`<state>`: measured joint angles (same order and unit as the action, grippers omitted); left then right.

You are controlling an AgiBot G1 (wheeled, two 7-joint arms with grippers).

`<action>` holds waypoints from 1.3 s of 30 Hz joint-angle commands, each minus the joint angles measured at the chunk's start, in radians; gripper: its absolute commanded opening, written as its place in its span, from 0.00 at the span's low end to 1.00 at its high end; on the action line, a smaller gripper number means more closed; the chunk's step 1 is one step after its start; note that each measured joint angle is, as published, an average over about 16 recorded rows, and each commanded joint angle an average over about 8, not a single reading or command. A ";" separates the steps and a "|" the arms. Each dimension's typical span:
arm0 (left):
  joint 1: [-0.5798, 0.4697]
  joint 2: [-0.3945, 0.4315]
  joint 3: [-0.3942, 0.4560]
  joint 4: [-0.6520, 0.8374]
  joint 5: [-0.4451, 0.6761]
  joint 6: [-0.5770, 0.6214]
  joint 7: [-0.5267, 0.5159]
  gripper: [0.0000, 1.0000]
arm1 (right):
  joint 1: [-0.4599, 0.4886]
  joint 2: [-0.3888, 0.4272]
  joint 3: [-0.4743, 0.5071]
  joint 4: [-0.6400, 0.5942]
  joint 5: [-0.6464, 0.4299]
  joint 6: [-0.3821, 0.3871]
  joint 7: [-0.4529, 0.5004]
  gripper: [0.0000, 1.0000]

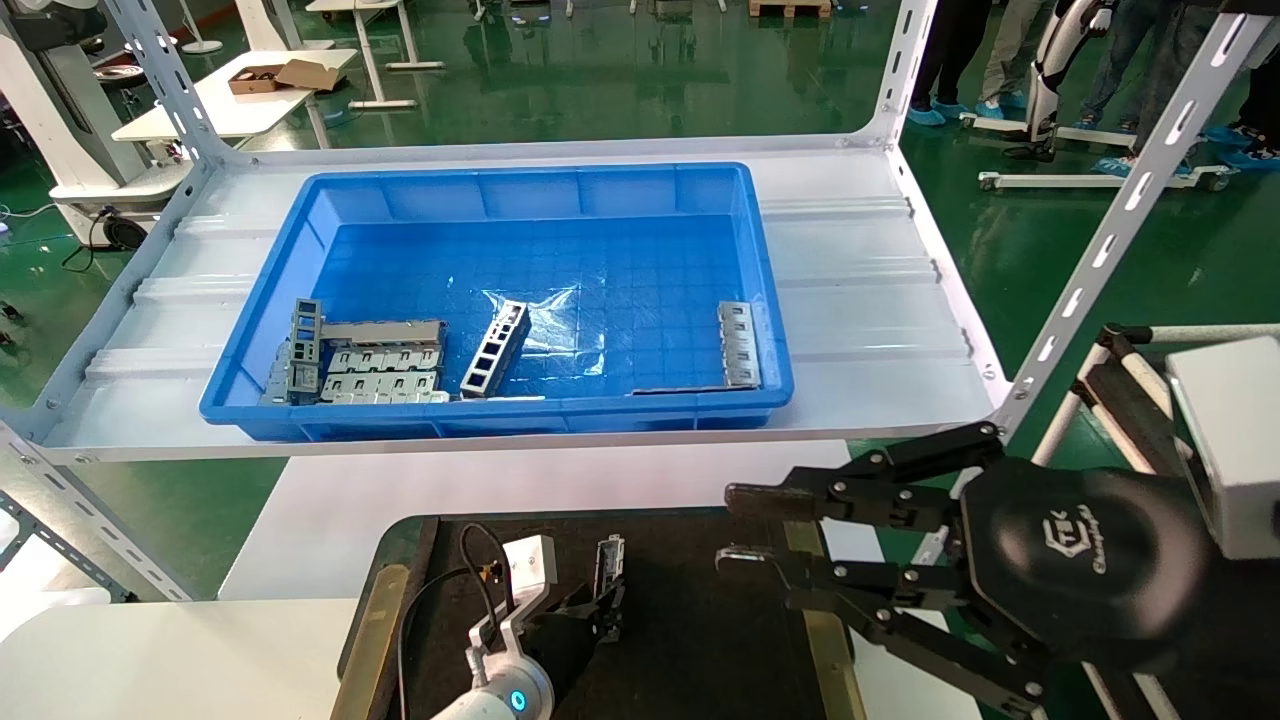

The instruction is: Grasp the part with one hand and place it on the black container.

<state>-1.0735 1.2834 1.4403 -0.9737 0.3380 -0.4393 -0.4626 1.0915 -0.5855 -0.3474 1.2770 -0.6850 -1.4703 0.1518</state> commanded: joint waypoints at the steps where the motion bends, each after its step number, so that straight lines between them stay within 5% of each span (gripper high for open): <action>1: -0.003 -0.001 0.005 -0.009 -0.013 -0.011 0.006 1.00 | 0.000 0.000 0.000 0.000 0.000 0.000 0.000 1.00; 18: -0.004 -0.195 -0.038 -0.253 0.130 0.108 0.013 1.00 | 0.000 0.000 0.000 0.000 0.000 0.000 0.000 1.00; 29: 0.037 -0.367 -0.140 -0.367 0.290 0.431 0.063 1.00 | 0.000 0.000 -0.001 0.000 0.000 0.000 0.000 1.00; 39: 0.075 -0.481 -0.318 -0.363 0.278 0.814 0.182 1.00 | 0.000 0.000 -0.001 0.000 0.001 0.000 0.000 1.00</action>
<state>-1.0046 0.8060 1.1333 -1.3309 0.6155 0.3684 -0.2816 1.0917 -0.5852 -0.3482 1.2770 -0.6845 -1.4700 0.1514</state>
